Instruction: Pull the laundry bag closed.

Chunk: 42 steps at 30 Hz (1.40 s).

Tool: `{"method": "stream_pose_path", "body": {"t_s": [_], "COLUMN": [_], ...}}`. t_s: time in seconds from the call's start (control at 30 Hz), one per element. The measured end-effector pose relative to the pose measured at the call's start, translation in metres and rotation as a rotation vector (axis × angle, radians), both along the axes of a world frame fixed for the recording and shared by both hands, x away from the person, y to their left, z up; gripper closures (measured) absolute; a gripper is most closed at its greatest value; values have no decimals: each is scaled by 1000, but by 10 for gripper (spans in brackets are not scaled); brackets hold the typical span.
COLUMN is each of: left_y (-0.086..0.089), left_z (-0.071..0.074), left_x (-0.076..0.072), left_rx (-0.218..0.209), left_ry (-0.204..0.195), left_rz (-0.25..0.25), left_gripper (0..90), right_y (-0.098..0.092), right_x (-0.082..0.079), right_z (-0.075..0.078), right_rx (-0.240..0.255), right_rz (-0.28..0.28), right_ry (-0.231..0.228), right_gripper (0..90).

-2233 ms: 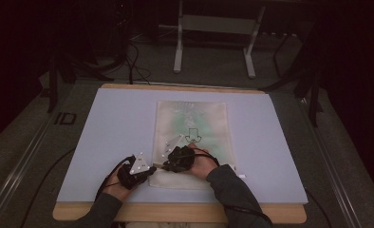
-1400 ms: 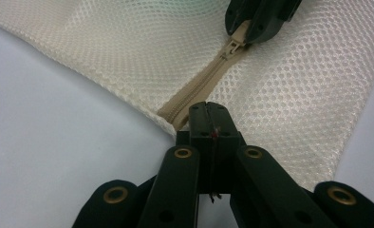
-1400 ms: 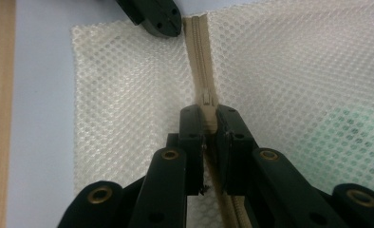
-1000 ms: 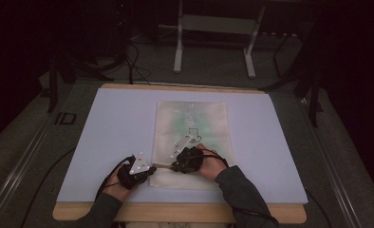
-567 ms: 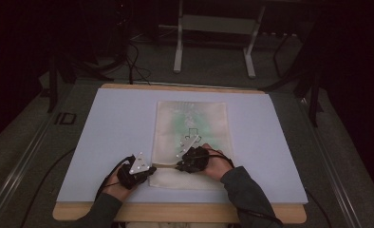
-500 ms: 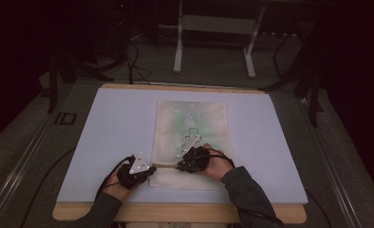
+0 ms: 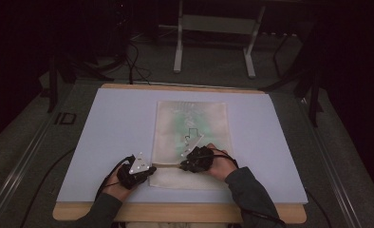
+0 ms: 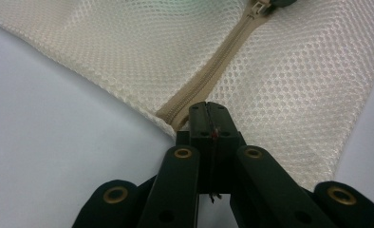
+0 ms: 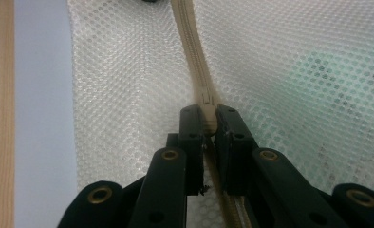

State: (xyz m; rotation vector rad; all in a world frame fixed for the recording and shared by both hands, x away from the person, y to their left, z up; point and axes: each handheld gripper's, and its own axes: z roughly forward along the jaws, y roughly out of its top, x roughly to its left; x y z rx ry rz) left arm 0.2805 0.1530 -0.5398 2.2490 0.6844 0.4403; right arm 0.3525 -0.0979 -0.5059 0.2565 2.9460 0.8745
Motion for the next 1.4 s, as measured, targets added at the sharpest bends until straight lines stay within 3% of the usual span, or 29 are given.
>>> {"method": "stream_pose_path", "body": {"t_s": [1.4], "left_y": [0], "left_z": [0], "left_x": [0], "left_rx": [-3], "left_ry": [3], "left_rz": [-1], "left_gripper": [895], "right_y": [-20], "right_x": [0], "right_z": [-1], "right_rx": [9], "right_rz": [-30], "right_ry": [16], "right_gripper": [820]}}
